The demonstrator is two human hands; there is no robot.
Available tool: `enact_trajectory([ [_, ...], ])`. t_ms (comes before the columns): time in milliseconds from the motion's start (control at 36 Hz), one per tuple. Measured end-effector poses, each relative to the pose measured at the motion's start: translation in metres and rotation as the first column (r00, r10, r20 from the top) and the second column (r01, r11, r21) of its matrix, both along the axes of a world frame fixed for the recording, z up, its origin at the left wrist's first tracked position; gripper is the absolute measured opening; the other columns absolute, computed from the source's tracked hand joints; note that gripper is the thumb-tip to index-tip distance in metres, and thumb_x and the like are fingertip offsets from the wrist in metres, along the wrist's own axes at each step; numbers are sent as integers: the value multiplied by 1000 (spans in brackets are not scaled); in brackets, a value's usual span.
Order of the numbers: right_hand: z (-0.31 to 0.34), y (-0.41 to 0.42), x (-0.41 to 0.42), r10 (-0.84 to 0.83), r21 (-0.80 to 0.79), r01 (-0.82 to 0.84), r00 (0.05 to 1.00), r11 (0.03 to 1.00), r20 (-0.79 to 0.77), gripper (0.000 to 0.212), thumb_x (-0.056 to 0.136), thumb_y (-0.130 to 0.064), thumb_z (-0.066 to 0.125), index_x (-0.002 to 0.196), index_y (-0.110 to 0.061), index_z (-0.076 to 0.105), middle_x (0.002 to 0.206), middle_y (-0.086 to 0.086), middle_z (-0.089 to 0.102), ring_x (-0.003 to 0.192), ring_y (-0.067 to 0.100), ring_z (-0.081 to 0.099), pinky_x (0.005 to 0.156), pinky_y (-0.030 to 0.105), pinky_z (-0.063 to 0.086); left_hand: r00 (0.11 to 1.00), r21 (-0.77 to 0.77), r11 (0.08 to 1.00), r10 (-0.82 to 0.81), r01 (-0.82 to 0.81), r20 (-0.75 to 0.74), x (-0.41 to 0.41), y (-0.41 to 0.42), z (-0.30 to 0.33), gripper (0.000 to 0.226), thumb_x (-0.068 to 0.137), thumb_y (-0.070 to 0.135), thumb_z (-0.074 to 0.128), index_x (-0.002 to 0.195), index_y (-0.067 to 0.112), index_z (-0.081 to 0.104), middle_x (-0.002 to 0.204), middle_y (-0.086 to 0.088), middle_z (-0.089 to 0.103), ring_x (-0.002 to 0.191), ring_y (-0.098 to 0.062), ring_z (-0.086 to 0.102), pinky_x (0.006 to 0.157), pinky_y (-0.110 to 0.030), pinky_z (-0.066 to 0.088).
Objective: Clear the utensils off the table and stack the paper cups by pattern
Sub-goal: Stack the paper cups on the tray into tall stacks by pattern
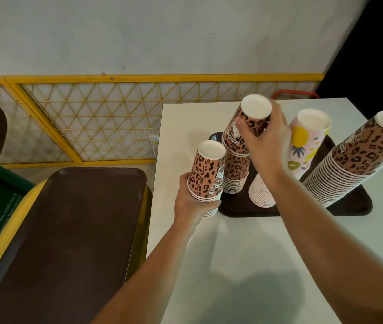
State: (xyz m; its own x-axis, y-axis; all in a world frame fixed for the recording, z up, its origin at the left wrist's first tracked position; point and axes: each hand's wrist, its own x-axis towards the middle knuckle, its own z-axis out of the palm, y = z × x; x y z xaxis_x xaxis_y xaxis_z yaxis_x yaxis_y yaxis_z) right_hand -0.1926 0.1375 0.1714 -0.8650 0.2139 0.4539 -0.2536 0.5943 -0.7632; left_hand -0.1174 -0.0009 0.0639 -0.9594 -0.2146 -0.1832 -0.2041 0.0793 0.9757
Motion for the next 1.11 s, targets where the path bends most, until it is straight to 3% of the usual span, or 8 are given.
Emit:
enact_trajectory([
  [194, -33, 3, -5, 52, 17, -56, 985, 998, 162, 66, 79, -30, 71, 134, -8, 42, 127, 9, 56, 119, 23, 51, 89, 13, 32, 1000, 13, 1000, 0, 0, -9, 0, 1, -1, 84, 54, -2, 86, 115, 33, 40, 107, 13, 59, 106, -14, 58, 89, -31, 50],
  [333, -28, -2, 9, 70, -55, -69, 997, 996, 16, 73, 80, -37, 69, 139, -9, 36, 141, 4, 47, 131, 14, 42, 107, 35, 40, 1000, 6, 1000, -10, 10, -4, 0, 3, 4, 84, 57, -2, 86, 117, 32, 38, 105, 17, 56, 99, -4, 56, 79, -17, 47],
  [417, -21, -9, 25, 149, -104, -155, 987, 982, -58, 65, 82, -33, 68, 136, -10, 40, 136, 0, 50, 125, 8, 47, 103, 28, 42, 1000, 16, 1000, -1, 2, -6, -1, 5, 4, 82, 56, -1, 86, 116, 33, 40, 106, 14, 59, 100, -6, 58, 78, -19, 49],
  [556, -19, -18, 38, 300, -29, -299, 945, 954, 127, 67, 76, -40, 71, 132, -17, 43, 128, -4, 54, 115, 3, 49, 92, 6, 38, 1000, 21, 1000, 7, -7, -11, -1, 9, 6, 80, 55, 1, 87, 113, 34, 43, 105, 13, 61, 100, -7, 60, 76, -22, 50],
  [694, -20, -21, 44, 332, -3, -340, 916, 941, 224, 64, 71, -40, 75, 127, -22, 49, 115, -7, 59, 112, 10, 54, 96, 30, 46, 999, 5, 1000, -30, 31, -15, 1, 12, 9, 81, 56, 4, 88, 112, 36, 40, 101, 19, 58, 94, 3, 56, 75, -15, 46],
  [889, -15, -20, 45, 318, -20, -321, 926, 947, 203, 54, 74, -30, 75, 122, -19, 52, 105, -10, 57, 101, 4, 52, 75, 3, 38, 999, 6, 1000, -20, 20, -37, 4, 12, 10, 80, 55, 2, 89, 108, 39, 41, 101, 20, 59, 95, 5, 57, 74, -12, 47],
  [1028, -9, -18, 45, 294, -32, -292, 943, 956, 154, 51, 76, -27, 74, 120, -17, 52, 101, -10, 55, 93, 3, 51, 68, -6, 35, 999, 3, 1000, -15, 15, -41, 4, 11, 7, 81, 52, 3, 90, 113, 31, 45, 107, 16, 61, 100, -4, 60, 78, -20, 51],
  [1111, -2, -16, 44, 285, -42, -282, 951, 959, 124, 52, 76, -31, 73, 122, -19, 50, 107, -4, 59, 96, 6, 54, 71, -1, 39, 999, -9, 1000, -9, 9, -38, 4, 11, 5, 80, 52, 5, 90, 114, 27, 46, 107, 15, 61, 100, -6, 60, 79, -22, 51],
])
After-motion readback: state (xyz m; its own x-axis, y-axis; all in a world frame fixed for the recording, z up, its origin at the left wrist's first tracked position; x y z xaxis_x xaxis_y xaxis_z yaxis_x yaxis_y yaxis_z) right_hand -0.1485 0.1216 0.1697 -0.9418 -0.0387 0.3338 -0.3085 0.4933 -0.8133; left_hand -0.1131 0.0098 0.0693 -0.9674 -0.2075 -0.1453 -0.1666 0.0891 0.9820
